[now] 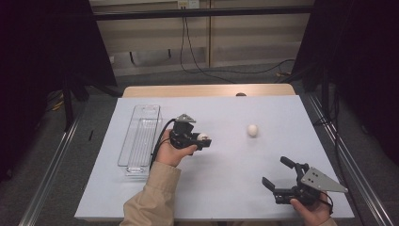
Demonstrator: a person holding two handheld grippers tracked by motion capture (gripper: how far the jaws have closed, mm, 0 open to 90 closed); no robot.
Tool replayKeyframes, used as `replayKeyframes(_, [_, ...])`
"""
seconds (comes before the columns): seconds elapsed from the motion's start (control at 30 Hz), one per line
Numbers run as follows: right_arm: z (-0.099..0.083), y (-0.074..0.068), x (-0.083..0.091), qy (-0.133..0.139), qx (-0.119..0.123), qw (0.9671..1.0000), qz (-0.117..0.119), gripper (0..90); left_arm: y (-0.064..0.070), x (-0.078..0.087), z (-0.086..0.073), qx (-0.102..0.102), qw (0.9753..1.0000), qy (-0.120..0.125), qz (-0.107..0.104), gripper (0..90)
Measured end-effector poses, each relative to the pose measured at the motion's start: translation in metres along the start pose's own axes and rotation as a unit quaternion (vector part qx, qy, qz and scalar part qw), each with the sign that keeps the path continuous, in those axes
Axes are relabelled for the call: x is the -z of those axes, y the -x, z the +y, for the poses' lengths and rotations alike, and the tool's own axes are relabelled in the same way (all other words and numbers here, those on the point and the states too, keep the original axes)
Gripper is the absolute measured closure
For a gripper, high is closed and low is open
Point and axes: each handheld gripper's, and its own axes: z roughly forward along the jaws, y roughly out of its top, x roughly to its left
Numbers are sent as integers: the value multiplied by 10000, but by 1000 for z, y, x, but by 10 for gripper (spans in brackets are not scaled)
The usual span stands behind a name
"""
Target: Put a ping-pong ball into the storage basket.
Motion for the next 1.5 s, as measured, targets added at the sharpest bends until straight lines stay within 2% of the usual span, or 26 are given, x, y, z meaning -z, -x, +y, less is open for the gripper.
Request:
replayKeyframes(0.5, [0,0,0,-3,-5,10000,3,37,-5,5,-1,54,10000,-35,32,509])
replayKeyframes(1.5, [0,0,0,-6,-3,10000,14,38,-15,15,-3,158,9997,69,159,509])
